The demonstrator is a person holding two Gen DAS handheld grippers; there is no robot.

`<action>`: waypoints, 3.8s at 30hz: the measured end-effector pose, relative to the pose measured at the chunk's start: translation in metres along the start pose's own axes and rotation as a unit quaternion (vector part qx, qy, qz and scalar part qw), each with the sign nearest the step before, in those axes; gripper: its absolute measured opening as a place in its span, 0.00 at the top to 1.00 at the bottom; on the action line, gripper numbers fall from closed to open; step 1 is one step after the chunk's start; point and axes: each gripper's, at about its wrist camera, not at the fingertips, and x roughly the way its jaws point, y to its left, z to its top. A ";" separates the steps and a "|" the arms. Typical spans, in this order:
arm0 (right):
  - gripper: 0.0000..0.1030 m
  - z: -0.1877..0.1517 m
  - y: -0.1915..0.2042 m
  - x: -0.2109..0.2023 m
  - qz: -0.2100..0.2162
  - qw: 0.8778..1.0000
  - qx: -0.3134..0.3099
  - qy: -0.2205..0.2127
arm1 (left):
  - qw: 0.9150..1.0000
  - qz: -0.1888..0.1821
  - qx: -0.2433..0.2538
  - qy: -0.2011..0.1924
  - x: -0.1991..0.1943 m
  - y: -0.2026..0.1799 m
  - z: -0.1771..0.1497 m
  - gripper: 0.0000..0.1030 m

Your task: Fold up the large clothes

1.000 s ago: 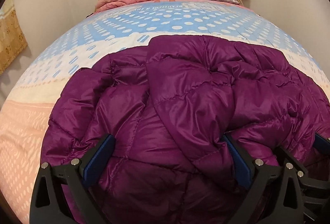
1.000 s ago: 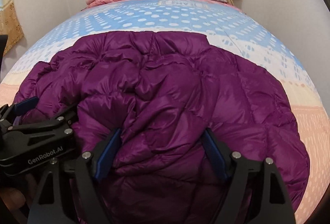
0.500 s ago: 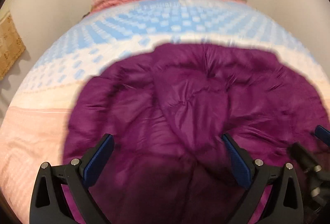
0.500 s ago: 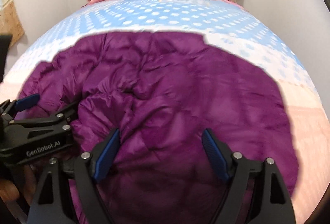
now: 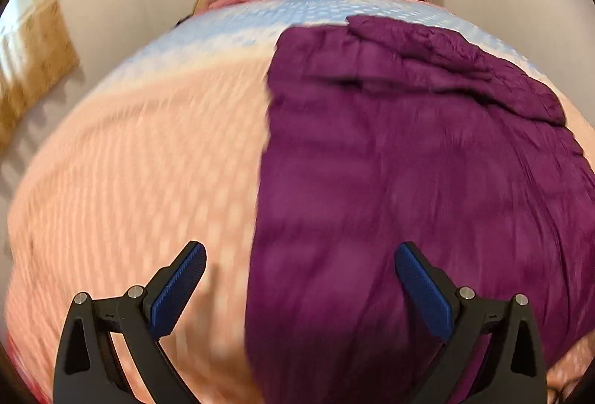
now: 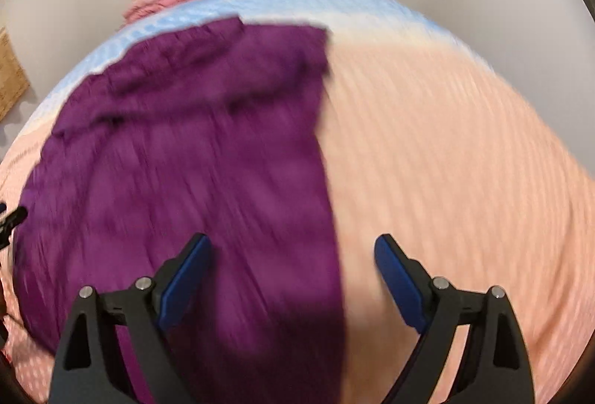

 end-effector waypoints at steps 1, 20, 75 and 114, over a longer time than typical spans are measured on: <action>0.11 -0.008 0.000 -0.009 -0.001 1.000 -0.002 -0.005 | 1.000 -0.009 -0.015 -0.004 -0.005 0.005 -0.011 0.01; 0.90 -0.050 0.006 -0.042 0.108 0.994 0.000 0.022 | 0.993 -0.116 0.019 -0.018 -0.052 -0.024 -0.035 0.95; 0.28 0.148 0.135 0.048 0.079 0.986 -0.108 -0.099 | 0.965 0.147 0.082 -0.199 0.039 -0.096 0.161 0.07; 0.50 0.201 0.152 0.085 0.066 0.996 -0.010 -0.059 | 0.987 0.136 -0.008 -0.087 0.088 -0.078 0.214 0.05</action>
